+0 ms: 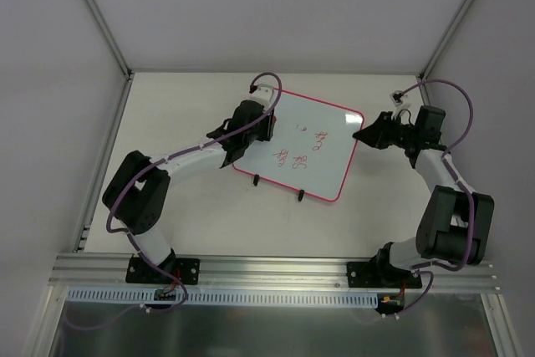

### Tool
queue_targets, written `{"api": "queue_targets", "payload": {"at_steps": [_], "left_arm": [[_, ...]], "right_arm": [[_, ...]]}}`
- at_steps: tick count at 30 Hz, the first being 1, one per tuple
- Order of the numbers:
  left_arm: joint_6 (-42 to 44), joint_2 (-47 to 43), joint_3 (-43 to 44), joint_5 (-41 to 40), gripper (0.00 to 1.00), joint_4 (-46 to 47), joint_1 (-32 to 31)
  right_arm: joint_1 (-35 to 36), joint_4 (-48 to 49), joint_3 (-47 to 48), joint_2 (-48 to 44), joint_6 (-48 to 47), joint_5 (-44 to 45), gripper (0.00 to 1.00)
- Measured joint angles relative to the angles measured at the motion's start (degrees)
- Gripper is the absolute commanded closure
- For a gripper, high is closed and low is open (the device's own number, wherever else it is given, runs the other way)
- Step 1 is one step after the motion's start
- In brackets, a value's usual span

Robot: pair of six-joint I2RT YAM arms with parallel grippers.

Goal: Erase the whiteboard

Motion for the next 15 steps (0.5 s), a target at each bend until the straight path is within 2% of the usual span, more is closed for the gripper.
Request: {"api": "queue_targets", "payload": {"at_steps": [6, 12, 15], "left_arm": [[-0.15, -0.11, -0.57, -0.98, 1.00, 1.05, 3.80], [0.96, 3.43, 3.91, -1.16, 1.00, 0.37, 3.10], [2.29, 5.42, 7.23, -1.88, 1.00, -0.37, 0.83]], "right_arm": [[0.44, 0.00, 0.00, -0.44, 0.04, -0.28, 1.00], [0.44, -0.02, 0.00, -0.76, 0.24, 0.33, 1.00], [0.44, -0.07, -0.04, -0.98, 0.28, 0.72, 1.00]]}}
